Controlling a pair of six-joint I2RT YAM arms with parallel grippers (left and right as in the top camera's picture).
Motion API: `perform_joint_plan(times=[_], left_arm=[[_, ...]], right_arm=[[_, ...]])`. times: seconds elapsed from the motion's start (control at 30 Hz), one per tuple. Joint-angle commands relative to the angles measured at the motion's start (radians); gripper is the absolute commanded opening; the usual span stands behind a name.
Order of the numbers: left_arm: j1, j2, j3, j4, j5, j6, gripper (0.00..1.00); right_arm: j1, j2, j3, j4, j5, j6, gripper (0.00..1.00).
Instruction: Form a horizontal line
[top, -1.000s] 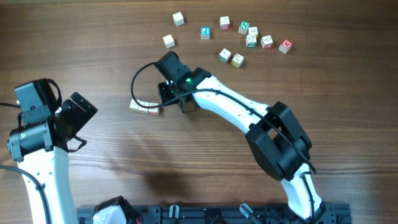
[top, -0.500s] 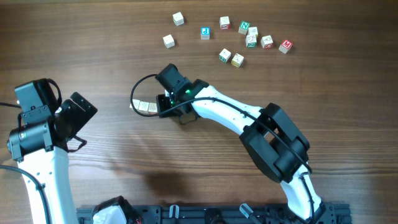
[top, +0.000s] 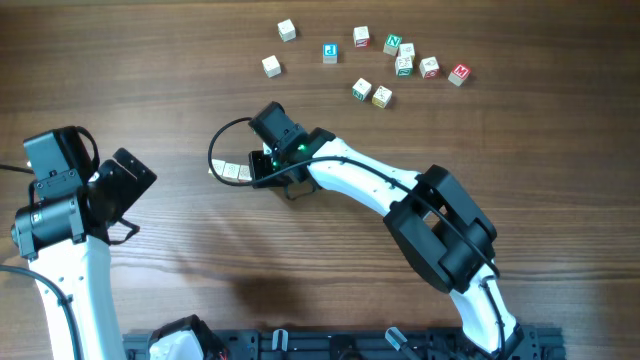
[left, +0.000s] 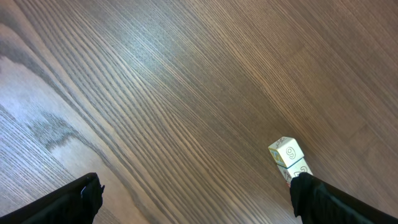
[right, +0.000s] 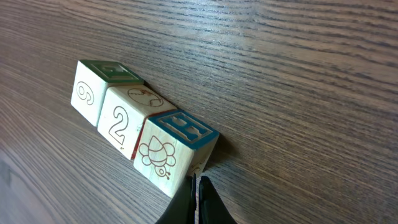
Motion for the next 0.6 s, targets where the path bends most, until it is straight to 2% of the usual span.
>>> perform_joint_plan(times=[0.0, 0.33, 0.57], left_arm=[[0.005, 0.006, 0.008, 0.002, -0.014, -0.010, 1.00], [0.005, 0.006, 0.008, 0.002, -0.014, -0.010, 1.00], [0.005, 0.006, 0.008, 0.002, -0.014, -0.010, 1.00]], right_arm=[[0.005, 0.025, -0.004, 0.017, -0.005, 0.006, 0.04], [0.005, 0.025, -0.004, 0.051, -0.013, 0.006, 0.05], [-0.005, 0.001, -0.004, 0.014, 0.045, 0.004, 0.05]])
